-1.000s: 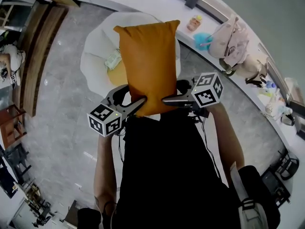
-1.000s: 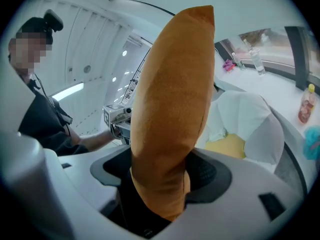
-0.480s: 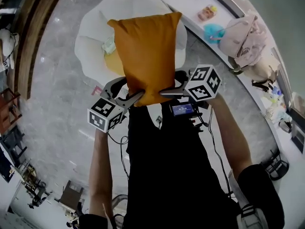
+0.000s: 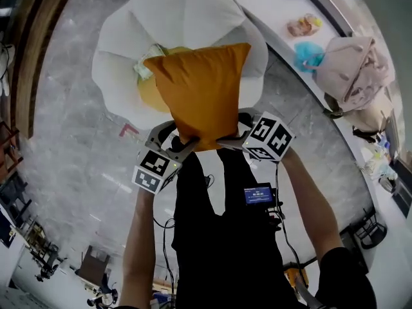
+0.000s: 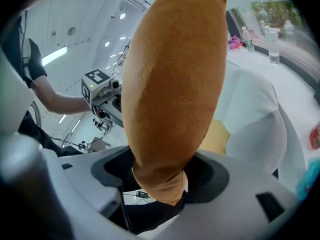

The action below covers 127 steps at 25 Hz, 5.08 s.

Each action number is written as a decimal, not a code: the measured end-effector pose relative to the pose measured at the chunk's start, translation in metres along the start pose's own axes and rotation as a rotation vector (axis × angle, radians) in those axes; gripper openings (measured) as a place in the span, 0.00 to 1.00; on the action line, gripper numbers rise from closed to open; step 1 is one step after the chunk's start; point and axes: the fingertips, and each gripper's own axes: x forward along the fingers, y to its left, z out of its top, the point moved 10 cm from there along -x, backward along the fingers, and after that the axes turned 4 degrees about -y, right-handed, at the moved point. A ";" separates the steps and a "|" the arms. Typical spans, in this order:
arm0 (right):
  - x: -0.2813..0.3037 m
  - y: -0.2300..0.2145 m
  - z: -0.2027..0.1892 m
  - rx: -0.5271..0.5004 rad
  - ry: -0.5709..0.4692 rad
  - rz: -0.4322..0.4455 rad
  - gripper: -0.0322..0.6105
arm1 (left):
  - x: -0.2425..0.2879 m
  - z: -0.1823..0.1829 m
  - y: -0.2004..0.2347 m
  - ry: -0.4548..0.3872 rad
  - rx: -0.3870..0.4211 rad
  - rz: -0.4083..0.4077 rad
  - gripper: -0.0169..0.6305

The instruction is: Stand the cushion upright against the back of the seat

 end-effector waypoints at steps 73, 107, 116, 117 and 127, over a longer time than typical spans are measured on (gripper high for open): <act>0.240 -0.314 -0.001 0.049 -0.037 -0.380 0.62 | 0.246 -0.064 0.288 0.296 0.387 0.249 0.45; -0.059 0.056 0.087 -0.221 -0.320 -0.416 0.61 | -0.066 0.105 -0.026 -0.236 0.206 0.252 0.44; -0.126 0.140 0.105 -0.327 -0.445 -0.447 0.58 | -0.151 0.131 -0.090 -0.531 0.098 0.282 0.36; -0.128 0.150 0.105 -0.337 -0.453 -0.449 0.56 | -0.159 0.130 -0.095 -0.549 0.096 0.280 0.35; -0.109 0.242 0.111 -0.330 -0.529 -0.514 0.45 | -0.243 0.086 -0.108 -0.683 0.119 0.235 0.22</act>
